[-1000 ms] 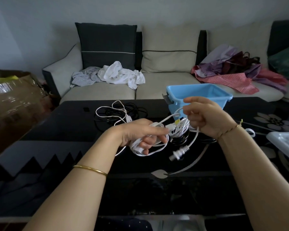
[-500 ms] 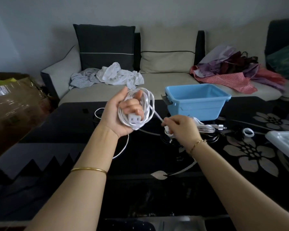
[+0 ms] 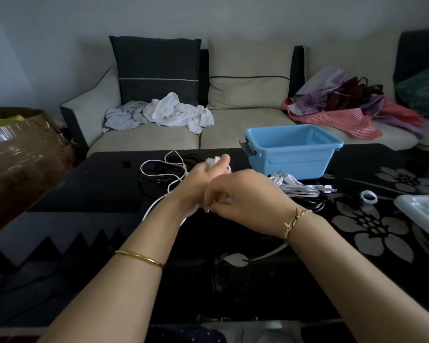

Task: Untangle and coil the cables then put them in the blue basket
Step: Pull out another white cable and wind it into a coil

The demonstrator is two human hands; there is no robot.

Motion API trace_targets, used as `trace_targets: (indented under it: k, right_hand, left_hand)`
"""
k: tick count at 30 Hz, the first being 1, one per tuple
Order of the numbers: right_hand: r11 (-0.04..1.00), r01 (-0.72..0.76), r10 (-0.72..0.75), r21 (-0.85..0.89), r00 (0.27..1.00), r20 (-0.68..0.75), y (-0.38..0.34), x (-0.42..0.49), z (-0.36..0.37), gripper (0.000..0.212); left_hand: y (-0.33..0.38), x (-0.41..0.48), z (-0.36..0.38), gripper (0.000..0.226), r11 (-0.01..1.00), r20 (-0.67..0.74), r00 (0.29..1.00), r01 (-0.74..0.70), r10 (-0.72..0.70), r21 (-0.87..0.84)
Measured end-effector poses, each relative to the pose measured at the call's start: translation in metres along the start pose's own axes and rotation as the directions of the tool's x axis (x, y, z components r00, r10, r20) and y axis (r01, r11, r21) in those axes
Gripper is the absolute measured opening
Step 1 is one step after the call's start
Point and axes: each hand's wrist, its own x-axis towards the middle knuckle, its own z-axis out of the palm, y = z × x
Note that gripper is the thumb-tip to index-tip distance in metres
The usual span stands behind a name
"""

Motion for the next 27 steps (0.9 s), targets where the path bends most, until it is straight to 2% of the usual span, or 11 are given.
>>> trace_targets:
  k: [3,5,8,11,14,18,22,25,27]
  right_hand:
    - [0.995,0.055,-0.045,0.083,0.992,-0.114,0.018,0.006,-0.007,0.012]
    - [0.981,0.059,-0.025,0.186,0.983,-0.18,0.035,0.006,-0.01,0.02]
    - [0.948,0.057,0.029,0.313,0.964,-0.265,0.051,0.002,-0.006,0.021]
    - [0.902,-0.008,0.129,0.431,0.959,-0.254,0.064,-0.006,0.001,0.017]
    - [0.832,-0.074,0.199,0.55,0.965,-0.171,0.079,-0.024,0.008,0.008]
    - [0.885,-0.122,0.233,0.449,0.951,-0.202,0.1,-0.044,0.018,0.01]
    - [0.875,-0.163,0.297,0.455,0.924,-0.239,0.122,-0.058,0.02,0.014]
    - [0.851,-0.205,0.355,0.484,0.903,-0.242,0.137,-0.07,0.02,0.01]
    - [0.826,-0.25,0.412,0.505,0.879,-0.24,0.146,-0.08,0.019,0.007]
  left_hand:
    - [0.003,-0.005,0.007,0.038,0.986,0.202,0.968,0.163,-0.152,-0.04]
    - [0.007,-0.003,0.014,0.05,0.96,0.32,0.921,0.263,-0.221,-0.095]
    - [0.011,0.001,0.023,0.075,0.911,0.442,0.857,0.372,-0.263,-0.179]
    - [0.008,0.004,0.034,0.077,0.86,0.548,0.792,0.453,-0.268,-0.233]
    - [0.0,0.01,0.048,0.081,0.821,0.593,0.746,0.52,-0.303,-0.236]
    - [-0.005,0.017,0.073,0.081,0.762,0.616,0.702,0.601,-0.358,-0.241]
    - [-0.005,0.023,0.101,0.082,0.726,0.608,0.683,0.645,-0.405,-0.241]
    - [-0.006,0.026,0.118,0.077,0.745,0.549,0.706,0.634,-0.446,-0.21]
    - [-0.009,0.03,0.129,0.073,0.788,0.498,0.754,0.581,-0.428,-0.202]
